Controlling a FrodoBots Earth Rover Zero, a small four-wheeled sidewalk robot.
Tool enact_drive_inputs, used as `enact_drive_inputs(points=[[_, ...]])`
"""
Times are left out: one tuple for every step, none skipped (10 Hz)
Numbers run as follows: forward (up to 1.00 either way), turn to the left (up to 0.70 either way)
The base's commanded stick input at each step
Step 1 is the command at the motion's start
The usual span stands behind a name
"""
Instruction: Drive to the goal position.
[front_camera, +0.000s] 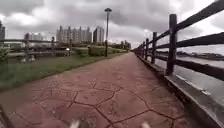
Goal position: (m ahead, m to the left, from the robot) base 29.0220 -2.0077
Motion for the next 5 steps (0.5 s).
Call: enact_drive_inputs(points=[[0.09, 0.28], [0.43, 0.19], [0.5, 0.21], [0.5, 0.14], [0.5, 0.06]])
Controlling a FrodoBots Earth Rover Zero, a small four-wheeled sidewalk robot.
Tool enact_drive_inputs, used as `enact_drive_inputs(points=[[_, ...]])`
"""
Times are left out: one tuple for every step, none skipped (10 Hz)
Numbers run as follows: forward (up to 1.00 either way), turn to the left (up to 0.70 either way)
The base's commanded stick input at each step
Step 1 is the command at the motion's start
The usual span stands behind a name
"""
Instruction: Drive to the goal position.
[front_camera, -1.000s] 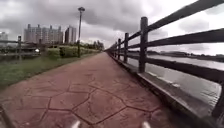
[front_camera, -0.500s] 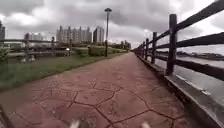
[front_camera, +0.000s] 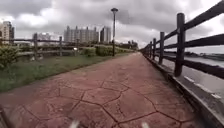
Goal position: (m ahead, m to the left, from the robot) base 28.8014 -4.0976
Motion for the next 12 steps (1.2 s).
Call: enact_drive_inputs(points=[[0.5, 0.03], [0.5, 0.0], [0.5, 0.0], [0.5, 0.03], [0.5, 0.07], [0.5, -0.27], [0.5, -0.5], [0.5, -0.5], [0.5, 0.0], [0.5, 0.0], [0.5, 0.0], [0.5, 0.0]])
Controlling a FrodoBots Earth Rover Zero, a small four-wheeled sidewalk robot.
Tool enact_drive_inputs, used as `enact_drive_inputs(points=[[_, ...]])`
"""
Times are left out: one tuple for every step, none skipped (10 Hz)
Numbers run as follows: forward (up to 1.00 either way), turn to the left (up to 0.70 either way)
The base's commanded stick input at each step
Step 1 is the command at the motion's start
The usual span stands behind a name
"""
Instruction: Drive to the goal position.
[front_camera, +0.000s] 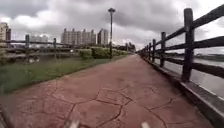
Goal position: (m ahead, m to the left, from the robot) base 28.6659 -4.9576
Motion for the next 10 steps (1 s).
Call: enact_drive_inputs(points=[[0.5, 0.0], [0.5, 0.0], [0.5, 0.0], [0.5, 0.0], [0.5, -0.03], [0.5, -0.29], [0.5, -0.5], [0.5, -0.5], [0.5, -0.16], [0.5, 0.0]])
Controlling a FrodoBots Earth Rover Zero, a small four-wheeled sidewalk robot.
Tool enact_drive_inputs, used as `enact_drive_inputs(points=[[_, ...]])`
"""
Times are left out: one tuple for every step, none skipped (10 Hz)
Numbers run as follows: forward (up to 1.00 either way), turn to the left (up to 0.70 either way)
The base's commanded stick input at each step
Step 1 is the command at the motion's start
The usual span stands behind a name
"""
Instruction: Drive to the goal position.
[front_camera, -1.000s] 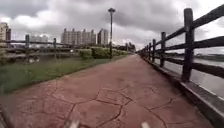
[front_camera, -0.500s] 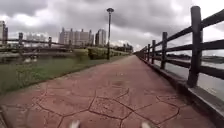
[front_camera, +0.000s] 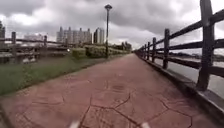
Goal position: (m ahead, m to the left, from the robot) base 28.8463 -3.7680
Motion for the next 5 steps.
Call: enact_drive_inputs(points=[[0.5, 0.0], [0.5, 0.0], [0.5, 0.0], [0.5, 0.0], [0.5, 0.0]])
